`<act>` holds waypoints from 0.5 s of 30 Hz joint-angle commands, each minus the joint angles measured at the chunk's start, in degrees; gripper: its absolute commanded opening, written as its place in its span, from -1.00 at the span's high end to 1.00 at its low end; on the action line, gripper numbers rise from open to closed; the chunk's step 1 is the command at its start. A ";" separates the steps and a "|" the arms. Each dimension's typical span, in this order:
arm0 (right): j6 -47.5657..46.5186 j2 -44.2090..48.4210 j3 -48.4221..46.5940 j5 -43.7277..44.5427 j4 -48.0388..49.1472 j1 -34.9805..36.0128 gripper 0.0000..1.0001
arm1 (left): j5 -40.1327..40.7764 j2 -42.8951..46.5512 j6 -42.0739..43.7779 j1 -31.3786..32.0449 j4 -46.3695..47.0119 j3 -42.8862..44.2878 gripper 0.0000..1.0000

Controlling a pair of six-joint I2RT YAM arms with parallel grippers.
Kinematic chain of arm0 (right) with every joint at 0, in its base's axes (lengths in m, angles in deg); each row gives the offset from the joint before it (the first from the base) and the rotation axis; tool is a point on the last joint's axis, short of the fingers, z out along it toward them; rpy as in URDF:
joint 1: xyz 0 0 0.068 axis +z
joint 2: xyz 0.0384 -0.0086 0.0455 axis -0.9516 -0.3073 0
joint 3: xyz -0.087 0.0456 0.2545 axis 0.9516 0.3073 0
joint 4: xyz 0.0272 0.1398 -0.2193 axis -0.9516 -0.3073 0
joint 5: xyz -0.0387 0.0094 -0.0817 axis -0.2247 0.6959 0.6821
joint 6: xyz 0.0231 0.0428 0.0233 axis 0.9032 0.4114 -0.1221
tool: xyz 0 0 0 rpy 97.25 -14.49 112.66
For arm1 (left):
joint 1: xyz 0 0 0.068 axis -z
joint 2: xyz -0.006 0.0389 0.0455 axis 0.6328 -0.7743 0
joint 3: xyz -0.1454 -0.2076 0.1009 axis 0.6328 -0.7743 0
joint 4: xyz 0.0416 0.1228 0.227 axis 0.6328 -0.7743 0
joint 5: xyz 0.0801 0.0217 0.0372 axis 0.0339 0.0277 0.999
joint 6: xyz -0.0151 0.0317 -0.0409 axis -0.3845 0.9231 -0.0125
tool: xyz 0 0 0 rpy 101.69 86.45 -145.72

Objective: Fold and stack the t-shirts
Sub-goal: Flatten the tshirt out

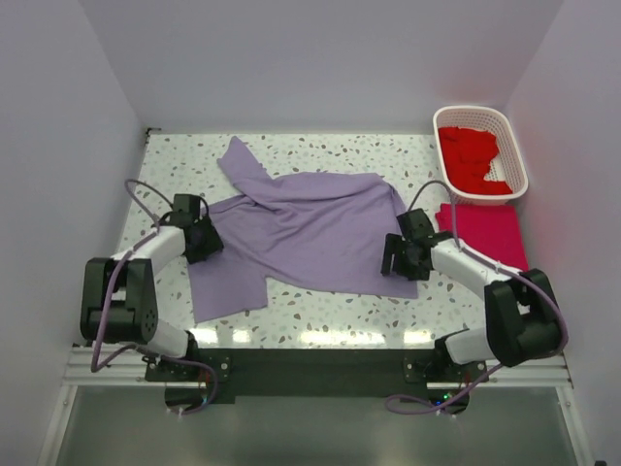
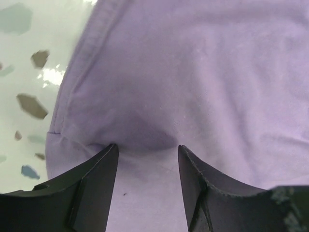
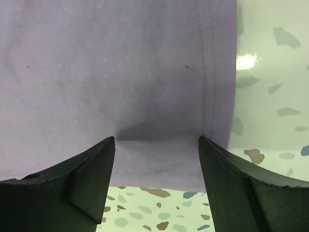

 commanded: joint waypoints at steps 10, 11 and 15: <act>4.59 12.37 5.37 -5.46 -3.76 -6.46 -0.57 | 5.24 18.05 -6.95 -4.93 -11.33 -6.42 -0.32; 3.70 12.03 4.48 -5.63 -3.76 -6.46 -0.57 | 5.43 17.70 -6.07 -4.84 -11.42 -4.41 -0.34; 0.54 8.95 -0.79 -5.03 -4.02 -4.09 -0.50 | 4.46 16.56 -2.30 -3.35 -10.11 -1.23 -0.34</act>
